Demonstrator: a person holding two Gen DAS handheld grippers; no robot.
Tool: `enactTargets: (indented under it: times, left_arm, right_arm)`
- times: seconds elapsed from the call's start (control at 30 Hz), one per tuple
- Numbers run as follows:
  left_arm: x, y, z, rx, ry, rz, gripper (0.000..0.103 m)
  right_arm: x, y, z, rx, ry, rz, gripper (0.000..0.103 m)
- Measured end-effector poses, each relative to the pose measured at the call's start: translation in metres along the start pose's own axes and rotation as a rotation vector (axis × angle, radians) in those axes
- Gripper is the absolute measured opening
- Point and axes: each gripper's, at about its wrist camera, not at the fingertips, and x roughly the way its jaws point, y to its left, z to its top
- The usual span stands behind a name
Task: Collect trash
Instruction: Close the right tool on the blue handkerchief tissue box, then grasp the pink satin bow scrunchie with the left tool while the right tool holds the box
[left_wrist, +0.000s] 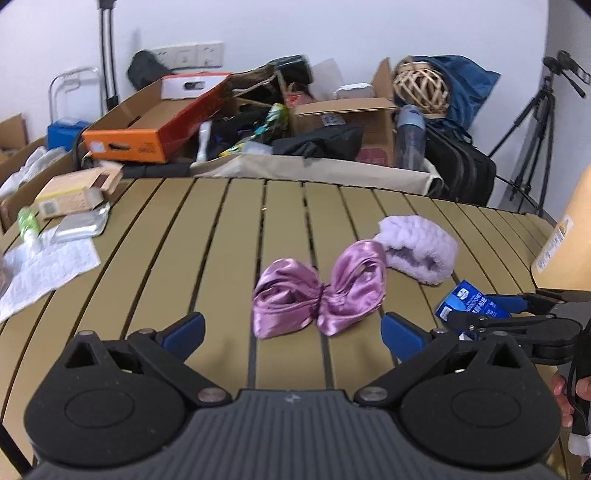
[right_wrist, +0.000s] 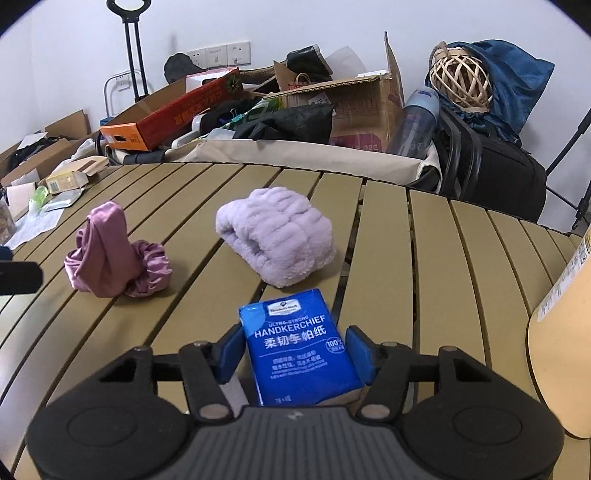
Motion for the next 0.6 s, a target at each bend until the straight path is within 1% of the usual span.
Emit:
enactTargets:
  times: [0.07, 0.13, 0.2, 0.37, 0.47, 0.6]
  left_arm:
    - [0.005, -0.007, 0.002, 0.041, -0.006, 0.003, 0.103]
    - [0.013, -0.014, 0.005, 0.075, -0.004, 0.031, 0.103]
    - [0.022, -0.018, 0.008, 0.099, 0.001, 0.043, 0.103]
    - [0.037, -0.020, 0.015, 0.113, 0.018, 0.019, 0.103]
    - [0.051, -0.022, 0.018, 0.122, 0.053, 0.010, 0.103]
    - [0.067, -0.024, 0.021, 0.125, 0.085, 0.033, 0.103]
  right_arm:
    - [-0.001, 0.000, 0.000, 0.003, -0.001, 0.003, 0.057]
    - [-0.003, 0.000, -0.001, 0.004, -0.005, 0.010, 0.056]
    - [-0.006, -0.003, -0.002, 0.020, -0.020, 0.014, 0.055]
    - [-0.022, -0.017, 0.002, 0.088, -0.083, 0.018, 0.055]
    - [-0.033, -0.023, 0.002, 0.110, -0.114, 0.010, 0.055]
    - [-0.045, -0.029, 0.002, 0.118, -0.138, 0.003, 0.055]
